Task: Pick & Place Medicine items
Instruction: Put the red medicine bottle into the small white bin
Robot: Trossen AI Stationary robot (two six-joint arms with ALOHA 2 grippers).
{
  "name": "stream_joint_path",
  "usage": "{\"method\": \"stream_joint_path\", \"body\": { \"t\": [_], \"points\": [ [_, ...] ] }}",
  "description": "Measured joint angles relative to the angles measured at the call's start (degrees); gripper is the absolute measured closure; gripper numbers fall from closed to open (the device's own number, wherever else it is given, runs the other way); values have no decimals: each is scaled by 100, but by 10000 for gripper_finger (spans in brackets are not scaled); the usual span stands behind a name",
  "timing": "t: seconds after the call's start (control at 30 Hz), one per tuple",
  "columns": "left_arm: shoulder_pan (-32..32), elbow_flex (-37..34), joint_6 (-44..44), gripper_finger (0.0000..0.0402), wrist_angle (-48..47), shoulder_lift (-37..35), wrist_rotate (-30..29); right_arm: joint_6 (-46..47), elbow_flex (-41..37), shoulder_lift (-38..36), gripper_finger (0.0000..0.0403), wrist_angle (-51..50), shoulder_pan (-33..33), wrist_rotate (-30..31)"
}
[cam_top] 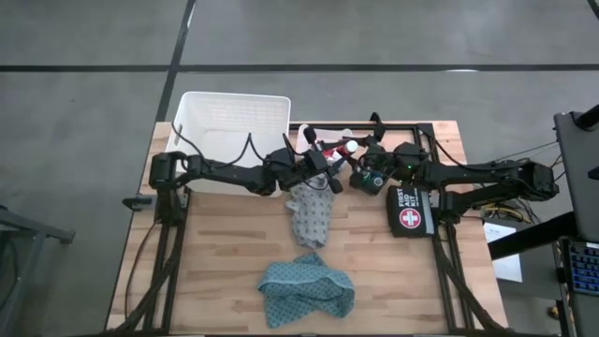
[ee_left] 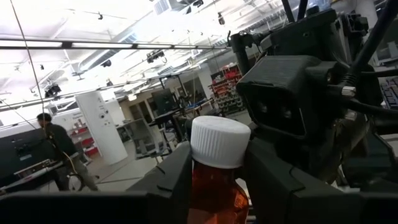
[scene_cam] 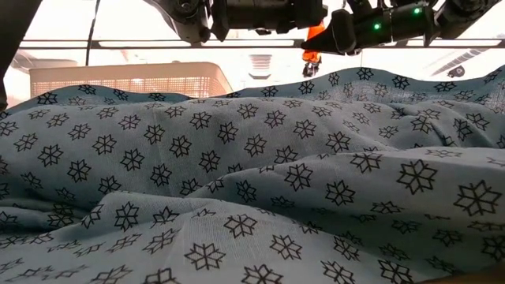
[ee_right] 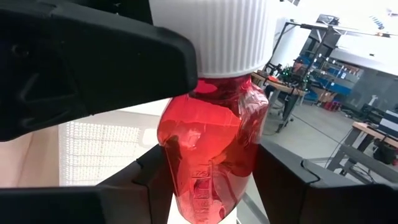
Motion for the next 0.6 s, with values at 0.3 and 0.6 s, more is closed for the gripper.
{"method": "stream_joint_path", "body": {
  "t": [0.3,0.6],
  "points": [
    [-2,0,-288,218,-60,-2,7,2,-40,0,221,5,-2,0],
    [-7,0,-310,134,-60,-2,24,9,-44,-4,220,24,-2,20]
  ]
}}
